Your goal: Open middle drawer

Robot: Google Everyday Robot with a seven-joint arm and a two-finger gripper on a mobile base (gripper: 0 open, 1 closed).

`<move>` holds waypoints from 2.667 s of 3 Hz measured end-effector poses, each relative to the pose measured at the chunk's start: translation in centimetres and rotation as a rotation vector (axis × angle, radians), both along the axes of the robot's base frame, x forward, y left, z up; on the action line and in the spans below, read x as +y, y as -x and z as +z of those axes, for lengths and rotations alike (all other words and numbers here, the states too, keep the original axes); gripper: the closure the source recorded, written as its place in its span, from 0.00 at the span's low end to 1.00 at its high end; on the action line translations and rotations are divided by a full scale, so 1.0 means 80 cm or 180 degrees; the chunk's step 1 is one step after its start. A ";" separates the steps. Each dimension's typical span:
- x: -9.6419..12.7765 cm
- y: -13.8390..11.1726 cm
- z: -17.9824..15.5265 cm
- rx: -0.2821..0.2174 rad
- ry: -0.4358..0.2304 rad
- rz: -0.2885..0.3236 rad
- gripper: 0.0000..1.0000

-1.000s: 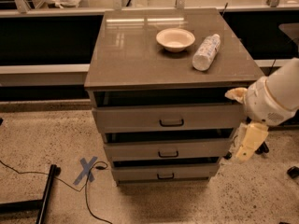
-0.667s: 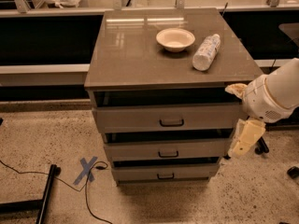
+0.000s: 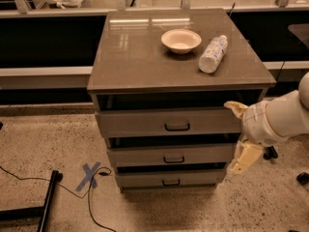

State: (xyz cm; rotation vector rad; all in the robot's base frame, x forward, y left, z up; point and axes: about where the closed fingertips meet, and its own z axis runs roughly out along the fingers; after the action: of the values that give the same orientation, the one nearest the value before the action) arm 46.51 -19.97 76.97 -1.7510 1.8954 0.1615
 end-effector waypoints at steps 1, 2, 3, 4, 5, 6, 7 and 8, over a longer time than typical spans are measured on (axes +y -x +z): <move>-0.004 -0.008 -0.029 -0.0338 -0.0122 0.0158 0.00; -0.008 -0.008 -0.030 -0.0470 -0.0038 0.0336 0.00; -0.013 -0.011 -0.043 -0.0384 -0.0048 0.0213 0.00; -0.027 -0.018 -0.094 -0.0406 -0.0230 0.0087 0.00; -0.038 -0.021 -0.151 -0.0465 -0.0333 0.0144 0.00; -0.044 -0.028 -0.186 -0.0321 -0.0349 0.0244 0.00; -0.042 -0.028 -0.189 -0.0298 -0.0358 0.0258 0.00; -0.037 -0.038 -0.211 -0.0250 -0.0382 0.0250 0.00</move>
Offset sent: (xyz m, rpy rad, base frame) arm 0.0058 -0.0026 -0.0203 0.0341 -0.0931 0.0419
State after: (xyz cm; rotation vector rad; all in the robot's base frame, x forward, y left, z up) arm 49.56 -22.92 60.08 -1.7264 1.7266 0.2274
